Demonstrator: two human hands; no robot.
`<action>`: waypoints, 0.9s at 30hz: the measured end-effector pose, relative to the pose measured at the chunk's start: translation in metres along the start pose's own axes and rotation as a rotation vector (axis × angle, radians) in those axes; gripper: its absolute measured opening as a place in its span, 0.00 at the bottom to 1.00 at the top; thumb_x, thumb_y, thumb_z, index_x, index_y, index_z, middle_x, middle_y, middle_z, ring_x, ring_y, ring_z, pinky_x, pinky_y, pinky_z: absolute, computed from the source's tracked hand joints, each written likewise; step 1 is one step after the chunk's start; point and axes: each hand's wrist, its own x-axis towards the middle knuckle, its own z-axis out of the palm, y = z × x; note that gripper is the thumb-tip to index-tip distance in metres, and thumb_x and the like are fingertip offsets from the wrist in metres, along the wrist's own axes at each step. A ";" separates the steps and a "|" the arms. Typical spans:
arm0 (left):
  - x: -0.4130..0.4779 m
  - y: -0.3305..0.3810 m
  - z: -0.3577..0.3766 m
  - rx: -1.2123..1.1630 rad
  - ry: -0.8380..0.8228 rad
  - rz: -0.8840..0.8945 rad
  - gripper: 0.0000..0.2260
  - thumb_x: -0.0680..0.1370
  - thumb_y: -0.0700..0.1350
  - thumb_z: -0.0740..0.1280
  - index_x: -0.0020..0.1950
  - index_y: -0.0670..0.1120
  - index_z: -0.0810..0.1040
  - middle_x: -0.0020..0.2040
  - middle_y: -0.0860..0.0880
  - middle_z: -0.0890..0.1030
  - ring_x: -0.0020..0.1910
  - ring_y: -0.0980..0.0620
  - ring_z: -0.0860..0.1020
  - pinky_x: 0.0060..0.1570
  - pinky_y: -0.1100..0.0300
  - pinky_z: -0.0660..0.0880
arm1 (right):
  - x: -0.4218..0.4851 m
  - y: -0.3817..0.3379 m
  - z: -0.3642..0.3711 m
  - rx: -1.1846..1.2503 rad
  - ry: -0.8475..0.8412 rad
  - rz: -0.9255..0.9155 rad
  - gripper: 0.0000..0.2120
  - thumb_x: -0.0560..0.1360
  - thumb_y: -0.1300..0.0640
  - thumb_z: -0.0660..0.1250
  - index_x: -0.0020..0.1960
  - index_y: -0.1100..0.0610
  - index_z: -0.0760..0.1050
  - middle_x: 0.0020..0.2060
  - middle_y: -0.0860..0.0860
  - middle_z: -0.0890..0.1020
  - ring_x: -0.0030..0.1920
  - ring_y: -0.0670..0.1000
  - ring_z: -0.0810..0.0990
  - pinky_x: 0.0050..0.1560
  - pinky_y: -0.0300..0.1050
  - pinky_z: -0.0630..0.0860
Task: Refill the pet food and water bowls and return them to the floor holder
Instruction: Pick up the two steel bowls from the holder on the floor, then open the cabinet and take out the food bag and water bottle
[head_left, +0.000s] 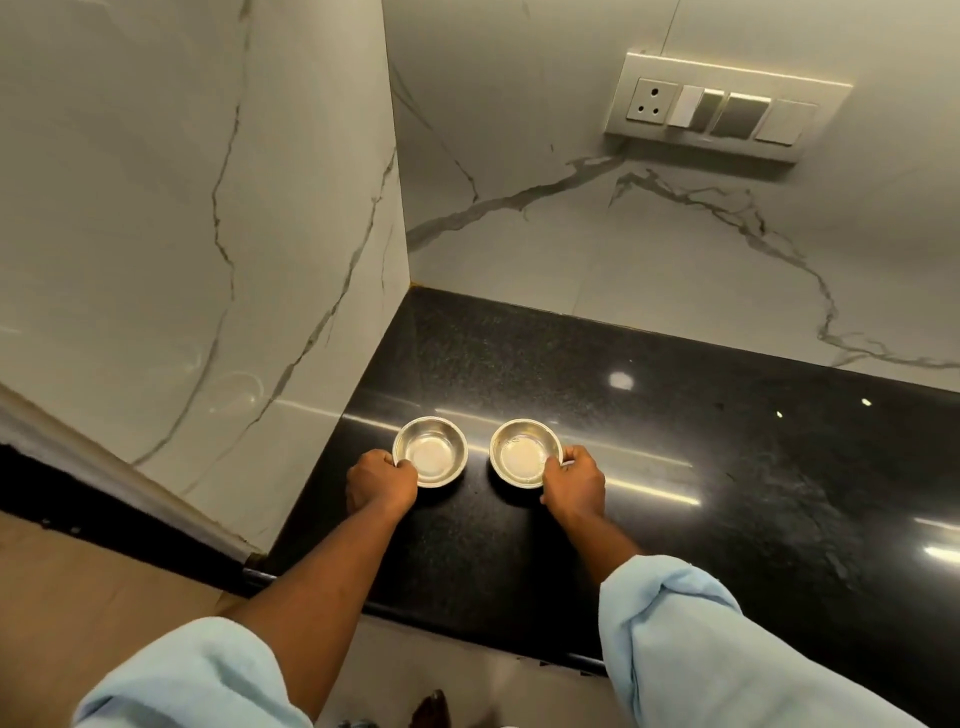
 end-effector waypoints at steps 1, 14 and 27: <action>0.000 -0.001 0.001 0.001 -0.004 -0.004 0.09 0.76 0.45 0.69 0.35 0.48 0.77 0.44 0.43 0.84 0.45 0.41 0.83 0.39 0.57 0.74 | 0.000 0.001 0.001 -0.003 0.002 0.004 0.06 0.81 0.55 0.64 0.56 0.53 0.77 0.51 0.57 0.86 0.51 0.62 0.86 0.58 0.60 0.83; 0.005 -0.014 0.002 0.022 -0.051 0.021 0.16 0.78 0.60 0.71 0.40 0.49 0.78 0.45 0.45 0.86 0.45 0.43 0.86 0.52 0.46 0.84 | -0.008 0.002 -0.005 -0.086 -0.071 -0.066 0.12 0.80 0.50 0.69 0.60 0.53 0.73 0.54 0.57 0.85 0.53 0.60 0.85 0.59 0.57 0.82; -0.062 0.020 -0.010 0.103 0.083 0.218 0.26 0.77 0.56 0.72 0.68 0.43 0.73 0.68 0.41 0.74 0.63 0.36 0.79 0.57 0.45 0.77 | -0.026 0.009 -0.067 -0.068 -0.031 -0.169 0.09 0.79 0.54 0.68 0.57 0.50 0.74 0.44 0.52 0.84 0.47 0.54 0.84 0.57 0.57 0.83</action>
